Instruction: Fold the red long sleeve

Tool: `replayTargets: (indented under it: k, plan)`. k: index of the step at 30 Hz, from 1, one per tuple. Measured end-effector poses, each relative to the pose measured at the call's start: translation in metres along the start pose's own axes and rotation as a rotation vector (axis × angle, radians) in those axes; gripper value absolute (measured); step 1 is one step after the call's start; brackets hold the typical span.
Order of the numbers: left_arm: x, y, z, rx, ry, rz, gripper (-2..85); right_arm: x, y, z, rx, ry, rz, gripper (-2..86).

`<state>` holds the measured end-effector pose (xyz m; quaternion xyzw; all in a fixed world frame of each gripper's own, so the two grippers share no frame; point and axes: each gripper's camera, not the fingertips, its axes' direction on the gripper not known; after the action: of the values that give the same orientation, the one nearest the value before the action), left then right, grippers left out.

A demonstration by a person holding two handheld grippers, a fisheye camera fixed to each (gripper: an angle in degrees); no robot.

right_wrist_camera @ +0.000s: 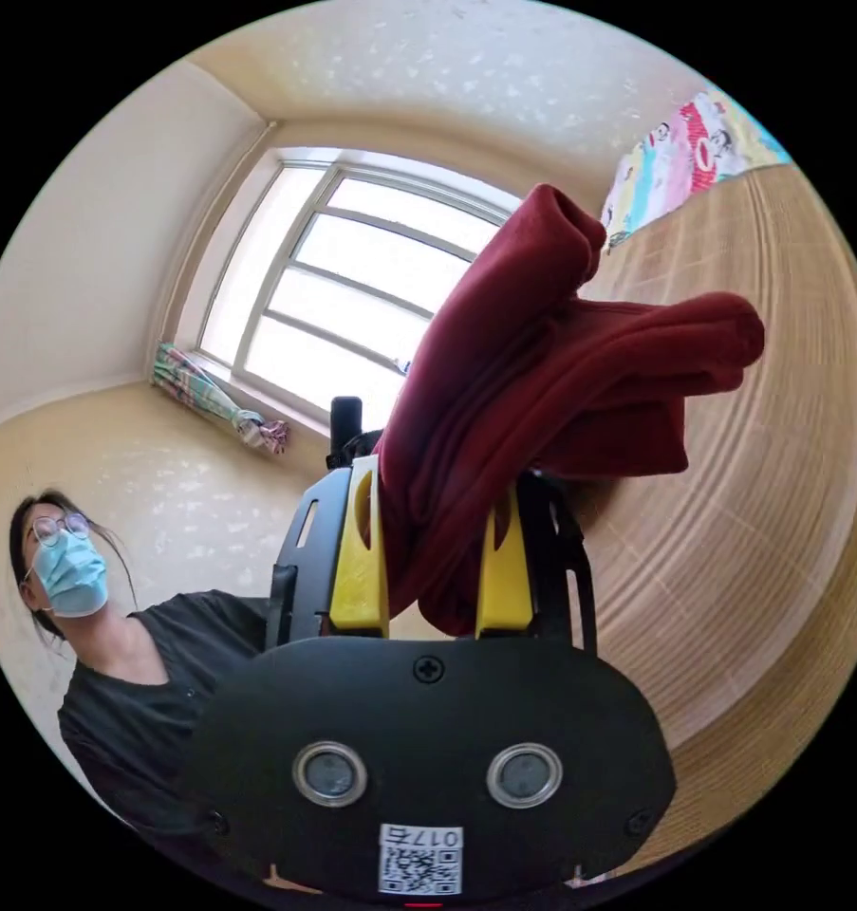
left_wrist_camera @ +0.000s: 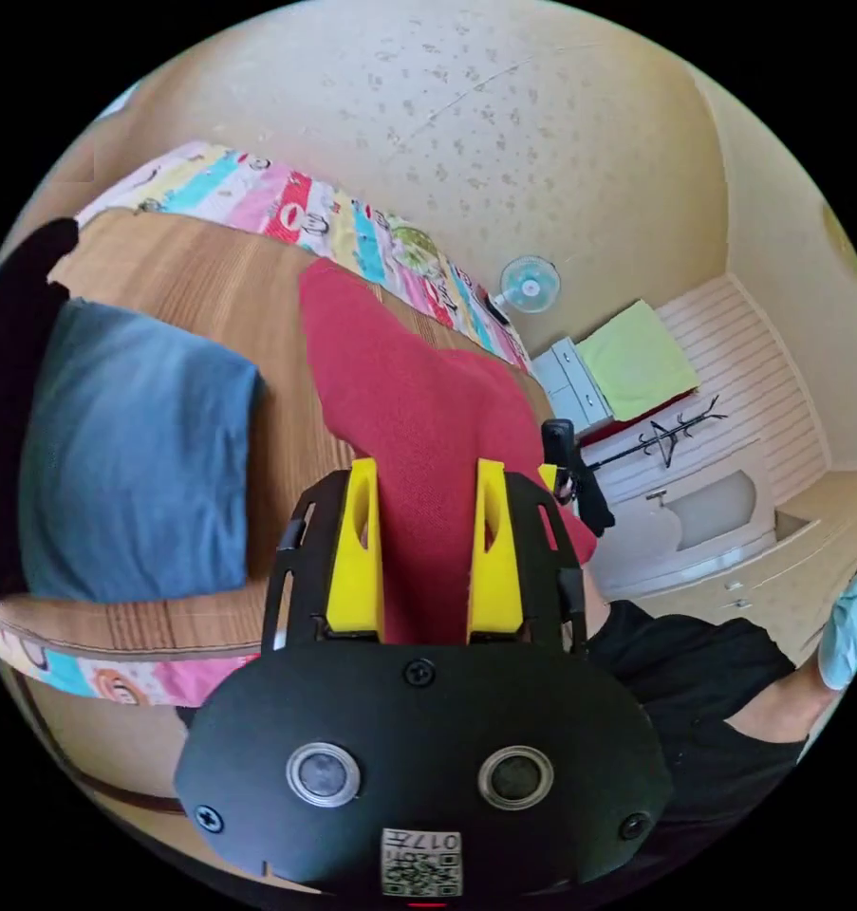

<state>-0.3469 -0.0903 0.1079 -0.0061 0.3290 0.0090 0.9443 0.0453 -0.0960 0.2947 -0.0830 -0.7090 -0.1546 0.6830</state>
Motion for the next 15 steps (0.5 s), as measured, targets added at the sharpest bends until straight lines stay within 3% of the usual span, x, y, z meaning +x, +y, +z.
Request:
replayTargets:
  k: [3, 6, 10, 15]
  plan:
    - [-0.055, -0.010, -0.055, 0.024, -0.223, -0.111, 15.8, 0.013, -0.036, 0.090, 0.023, 0.092, 0.013, 13.9]
    - [-0.086, 0.013, -0.065, 0.066, -0.443, -0.229, 15.1, 0.059, -0.045, 0.166, -0.146, 0.349, 0.206, 13.4]
    - [-0.105, 0.052, 0.015, -0.073, -0.396, -0.187, 11.5, 0.063, -0.023, 0.177, -0.113, 0.342, 0.160, 11.2]
    - [-0.092, 0.093, 0.014, 0.111, -0.392, -0.302, 9.8, 0.036, 0.017, 0.131, -0.331, 0.347, 0.068, 4.1]
